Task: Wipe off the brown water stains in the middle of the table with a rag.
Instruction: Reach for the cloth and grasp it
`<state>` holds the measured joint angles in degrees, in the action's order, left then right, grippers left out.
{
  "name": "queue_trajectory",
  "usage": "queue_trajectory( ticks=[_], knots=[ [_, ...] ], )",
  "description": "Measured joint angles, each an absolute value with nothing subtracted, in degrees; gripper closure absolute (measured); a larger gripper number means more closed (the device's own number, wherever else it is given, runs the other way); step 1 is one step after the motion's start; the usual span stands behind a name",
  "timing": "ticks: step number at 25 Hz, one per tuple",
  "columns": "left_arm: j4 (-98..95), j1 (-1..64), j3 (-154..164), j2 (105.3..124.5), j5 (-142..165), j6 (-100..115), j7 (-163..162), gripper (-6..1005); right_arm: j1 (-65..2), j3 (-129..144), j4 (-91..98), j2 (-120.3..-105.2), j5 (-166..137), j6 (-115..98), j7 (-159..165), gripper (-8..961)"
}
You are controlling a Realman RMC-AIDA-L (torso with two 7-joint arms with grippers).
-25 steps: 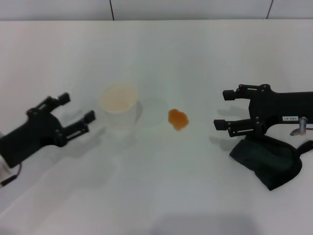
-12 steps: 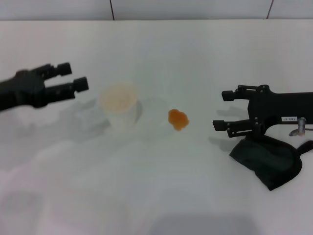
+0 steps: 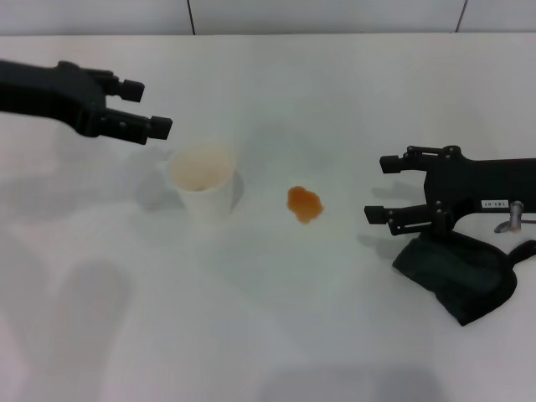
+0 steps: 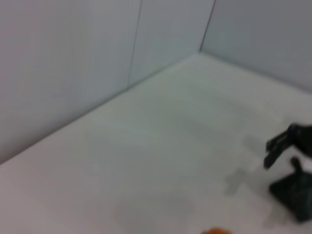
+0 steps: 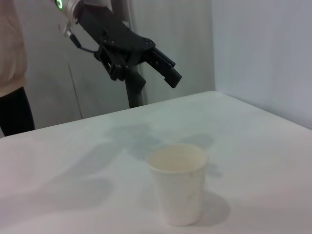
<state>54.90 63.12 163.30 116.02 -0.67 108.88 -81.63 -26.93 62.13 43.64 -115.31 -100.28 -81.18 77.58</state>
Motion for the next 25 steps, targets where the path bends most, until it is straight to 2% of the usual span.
queue_trajectory(
  ticks=[6, 10, 15, 21, 25],
  knots=[
    [55.55, 69.01, 163.3, 117.1, 6.13, 104.44, -80.87, 119, -26.91, 62.44, 44.72, -115.15, -100.8, -81.48, 82.05, 84],
    [55.48, 70.23, 163.3, 118.04, 7.48, 102.37, -80.37, 119, -25.82, 62.48, 50.11, -114.55, -101.57, -85.23, 89.94, 84],
    [55.19, 70.76, 163.3, 118.19, 7.93, 101.48, -80.31, 119, -25.12, 62.26, 62.15, -113.62, -111.21, -88.74, 106.09, 84],
    [55.12, 71.65, 163.3, 118.3, 8.23, 101.4, -80.32, 119, -28.77, 62.61, 68.66, -113.4, -123.29, -95.82, 117.93, 83],
    [55.13, 72.11, 163.3, 118.37, 8.39, 101.39, -80.32, 119, -32.71, 63.09, 68.9, -114.08, -131.37, -100.4, 121.96, 84]
  ],
)
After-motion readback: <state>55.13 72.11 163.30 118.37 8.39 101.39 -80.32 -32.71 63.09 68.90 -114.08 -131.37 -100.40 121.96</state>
